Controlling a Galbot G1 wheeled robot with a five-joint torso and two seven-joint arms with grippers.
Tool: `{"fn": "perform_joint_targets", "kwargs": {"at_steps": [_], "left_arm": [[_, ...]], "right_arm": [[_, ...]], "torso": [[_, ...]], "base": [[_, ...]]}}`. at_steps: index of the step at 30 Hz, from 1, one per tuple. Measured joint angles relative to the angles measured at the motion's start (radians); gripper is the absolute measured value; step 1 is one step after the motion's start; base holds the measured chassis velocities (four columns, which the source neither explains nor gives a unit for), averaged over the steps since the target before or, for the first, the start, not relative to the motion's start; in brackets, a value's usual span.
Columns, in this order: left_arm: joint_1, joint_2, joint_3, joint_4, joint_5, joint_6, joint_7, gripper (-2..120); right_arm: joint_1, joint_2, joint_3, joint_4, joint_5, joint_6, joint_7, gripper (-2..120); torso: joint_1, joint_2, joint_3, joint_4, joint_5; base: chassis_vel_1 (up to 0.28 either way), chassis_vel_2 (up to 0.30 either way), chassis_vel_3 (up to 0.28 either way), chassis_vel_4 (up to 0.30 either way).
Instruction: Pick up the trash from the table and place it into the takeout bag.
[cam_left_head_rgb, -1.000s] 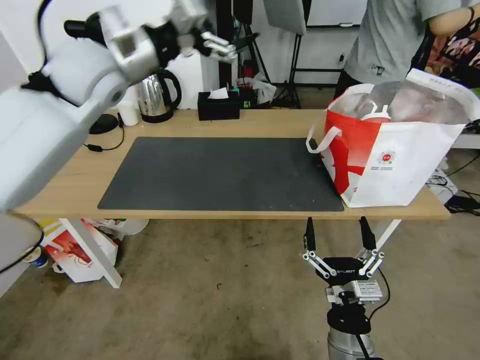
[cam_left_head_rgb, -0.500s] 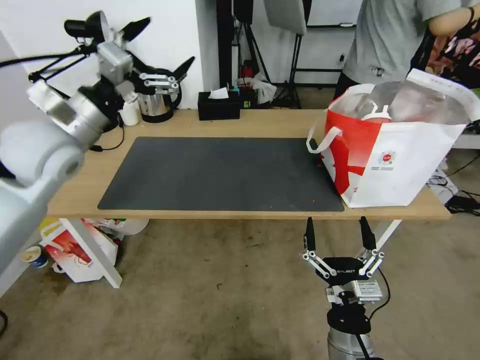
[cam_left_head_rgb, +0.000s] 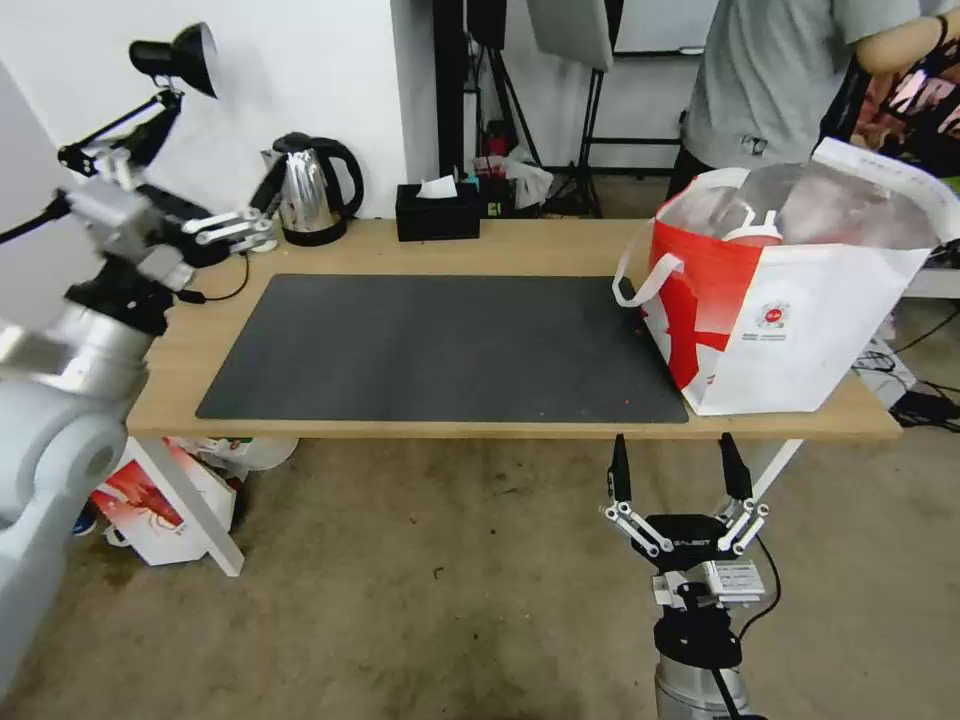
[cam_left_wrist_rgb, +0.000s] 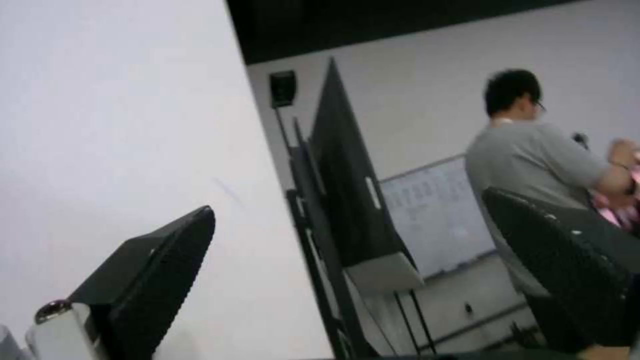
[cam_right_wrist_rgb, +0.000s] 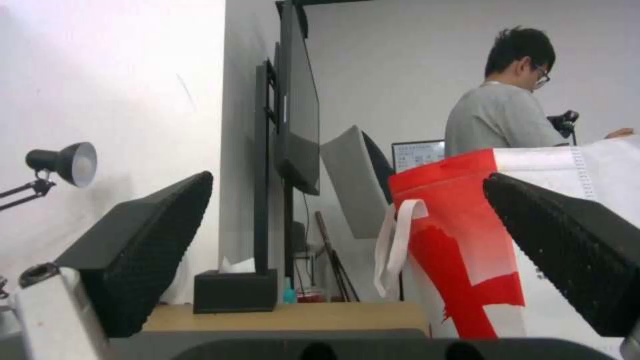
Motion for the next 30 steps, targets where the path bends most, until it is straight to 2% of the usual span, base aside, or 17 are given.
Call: {"fn": "perform_joint_targets", "kwargs": {"at_steps": [2,3,8,9,12,22,30], "left_arm": [[0.032,-0.056,-0.025,-0.017,0.023,-0.005,-0.002,100],[0.032,-0.056,-0.025,-0.017,0.023,-0.005,-0.002,100],[0.121,-0.186,-0.059,-0.044,0.078,-0.037,0.0,100],[0.121,-0.186,-0.059,-0.044,0.078,-0.037,0.0,100],[0.19,-0.258,-0.065,-0.046,0.126,-0.1,0.004,100],[0.29,-0.35,-0.058,-0.047,0.171,-0.21,0.012,100],[0.384,-0.415,-0.063,-0.057,0.186,-0.293,0.052,100]], "right_arm": [[0.0,0.0,0.0,0.0,0.0,0.0,0.0,100],[0.0,0.0,0.0,0.0,0.0,0.0,0.0,100],[0.0,0.0,0.0,0.0,0.0,0.0,0.0,100],[0.0,0.0,0.0,0.0,0.0,0.0,0.0,100],[0.0,0.0,0.0,0.0,0.0,0.0,0.0,100],[0.0,0.0,0.0,0.0,0.0,0.0,0.0,100],[0.0,0.0,0.0,0.0,0.0,0.0,0.0,100]], "torso": [[0.0,0.0,0.0,0.0002,0.0003],[0.0,0.0,0.0,0.0002,0.0003],[0.0,0.0,0.0,0.0001,0.0002],[0.0,0.0,0.0,0.0001,0.0002],[0.0,0.0,0.0,0.0003,0.0002],[0.0,0.0,0.0,0.0001,0.0003],[0.0,0.0,0.0,0.0001,0.0001]], "base": [[0.0,0.0,0.0,0.0],[0.0,0.0,0.0,0.0],[0.0,0.0,0.0,0.0],[0.0,0.0,0.0,0.0],[0.0,0.0,0.0,0.0],[0.0,0.0,0.0,0.0],[0.0,0.0,0.0,0.0]]}}
